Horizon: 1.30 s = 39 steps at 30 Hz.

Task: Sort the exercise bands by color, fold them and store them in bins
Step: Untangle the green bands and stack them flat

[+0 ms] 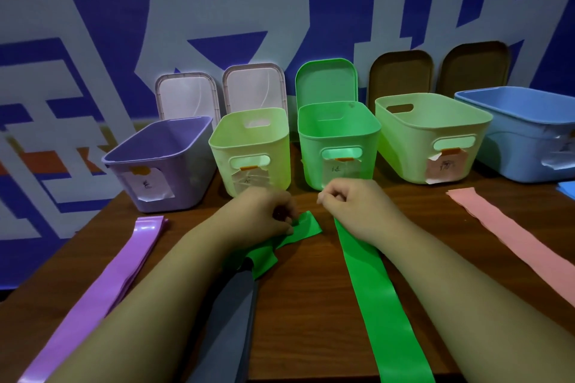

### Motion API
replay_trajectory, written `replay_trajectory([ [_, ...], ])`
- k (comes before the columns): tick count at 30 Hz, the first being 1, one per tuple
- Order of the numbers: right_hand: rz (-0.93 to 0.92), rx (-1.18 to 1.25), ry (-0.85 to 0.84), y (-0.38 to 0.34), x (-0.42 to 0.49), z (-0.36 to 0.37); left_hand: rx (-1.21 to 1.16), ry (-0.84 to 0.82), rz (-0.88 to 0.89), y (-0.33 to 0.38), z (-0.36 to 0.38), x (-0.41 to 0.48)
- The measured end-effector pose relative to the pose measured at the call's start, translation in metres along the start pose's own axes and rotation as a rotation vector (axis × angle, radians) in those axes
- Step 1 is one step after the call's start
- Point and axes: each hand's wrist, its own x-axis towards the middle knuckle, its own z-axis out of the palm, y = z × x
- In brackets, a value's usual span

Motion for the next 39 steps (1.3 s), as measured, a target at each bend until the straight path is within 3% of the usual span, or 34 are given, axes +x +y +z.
replay_trajectory([
  [4, -0.008, 0.042, -0.017, 0.005, 0.0, 0.002, -0.117, 0.005, -0.026, -0.001, 0.003, -0.001],
  [8, -0.033, 0.089, -0.039, 0.004, 0.0, 0.001, -0.299, 0.12, -0.024, -0.001, -0.003, -0.003],
  [14, -0.062, 0.095, -0.165, -0.002, -0.008, -0.004, -0.486, 0.276, 0.06, 0.014, -0.024, -0.005],
  [20, -0.032, 0.293, -0.3, -0.011, -0.017, -0.012, -0.603, 0.328, 0.073, 0.042, -0.043, -0.002],
  [25, 0.009, 0.173, -0.169, -0.009, -0.012, -0.01, -0.71, 0.321, 0.065, 0.073, -0.056, -0.006],
  [29, 0.113, 0.274, 0.166, -0.003, -0.006, -0.016, -0.625, 0.378, 0.023, 0.081, -0.072, -0.007],
  [31, 0.14, 0.324, 0.33, 0.0, -0.006, -0.025, -0.593, 0.317, -0.032, 0.082, -0.084, -0.01],
  [33, 0.161, 0.361, 0.413, -0.001, -0.008, -0.03, -0.515, 0.142, -0.106, 0.08, -0.094, -0.015],
  [36, 0.177, 0.404, 0.433, -0.004, -0.012, -0.032, -0.224, -0.124, -0.223, 0.075, -0.1, -0.021],
  [39, 0.197, 0.459, 0.401, -0.01, -0.015, -0.034, -0.28, -0.189, -0.288, 0.072, -0.091, -0.021],
])
